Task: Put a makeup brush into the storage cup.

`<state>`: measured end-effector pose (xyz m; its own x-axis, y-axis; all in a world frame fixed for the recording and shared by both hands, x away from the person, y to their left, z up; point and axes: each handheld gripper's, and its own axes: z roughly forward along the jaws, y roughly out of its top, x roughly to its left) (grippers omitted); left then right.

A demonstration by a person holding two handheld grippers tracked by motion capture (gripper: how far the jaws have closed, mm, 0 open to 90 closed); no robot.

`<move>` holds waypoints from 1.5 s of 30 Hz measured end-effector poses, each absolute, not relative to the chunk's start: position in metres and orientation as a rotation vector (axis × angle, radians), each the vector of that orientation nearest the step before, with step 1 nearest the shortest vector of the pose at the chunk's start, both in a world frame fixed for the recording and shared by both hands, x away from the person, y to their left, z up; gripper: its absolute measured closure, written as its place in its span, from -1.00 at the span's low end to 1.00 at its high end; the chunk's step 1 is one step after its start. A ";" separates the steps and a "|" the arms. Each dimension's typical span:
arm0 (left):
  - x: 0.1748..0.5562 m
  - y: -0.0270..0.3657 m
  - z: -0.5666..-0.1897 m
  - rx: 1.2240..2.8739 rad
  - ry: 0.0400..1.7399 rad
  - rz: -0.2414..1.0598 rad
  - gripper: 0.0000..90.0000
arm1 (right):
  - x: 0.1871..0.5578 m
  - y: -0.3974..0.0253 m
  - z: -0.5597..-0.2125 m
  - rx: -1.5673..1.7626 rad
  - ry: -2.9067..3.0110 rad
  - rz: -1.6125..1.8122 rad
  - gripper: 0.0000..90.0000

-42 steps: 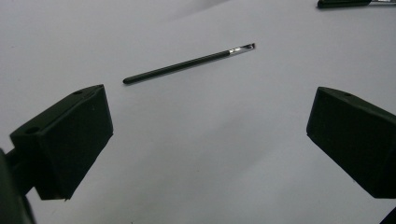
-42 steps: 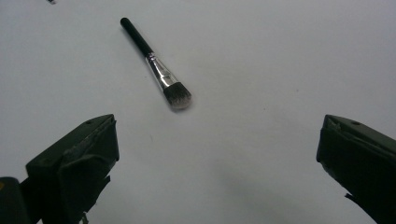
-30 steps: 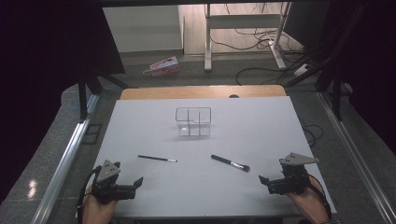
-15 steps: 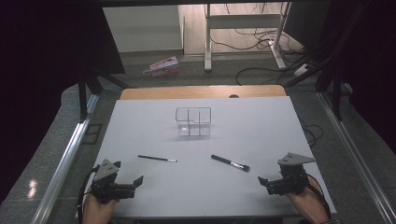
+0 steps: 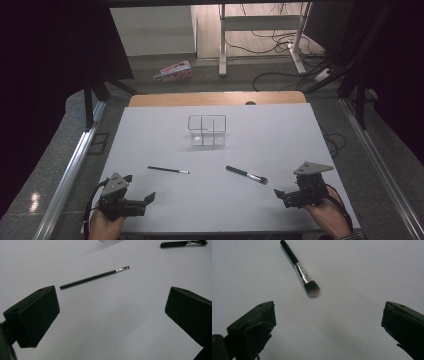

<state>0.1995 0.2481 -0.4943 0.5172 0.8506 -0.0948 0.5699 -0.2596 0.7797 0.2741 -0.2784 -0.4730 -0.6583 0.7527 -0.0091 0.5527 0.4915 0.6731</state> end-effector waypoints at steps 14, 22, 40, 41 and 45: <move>0.199 0.249 -0.494 1.948 1.168 0.456 -1.00 | 0.282 -0.278 -0.468 1.073 2.504 0.923 -1.00; 0.200 0.248 -0.494 1.954 1.169 0.449 -1.00 | 0.286 -0.275 -0.464 1.071 2.531 0.879 -1.00; 0.202 0.248 -0.496 1.965 1.190 0.413 -1.00 | 0.304 -0.268 -0.458 1.045 2.616 0.736 -0.98; 0.202 0.248 -0.496 1.965 1.190 0.413 -1.00 | 0.304 -0.268 -0.458 1.045 2.616 0.736 -0.98; 0.202 0.248 -0.496 1.968 1.192 0.409 -1.00 | 0.309 -0.263 -0.458 1.039 2.643 0.715 -0.98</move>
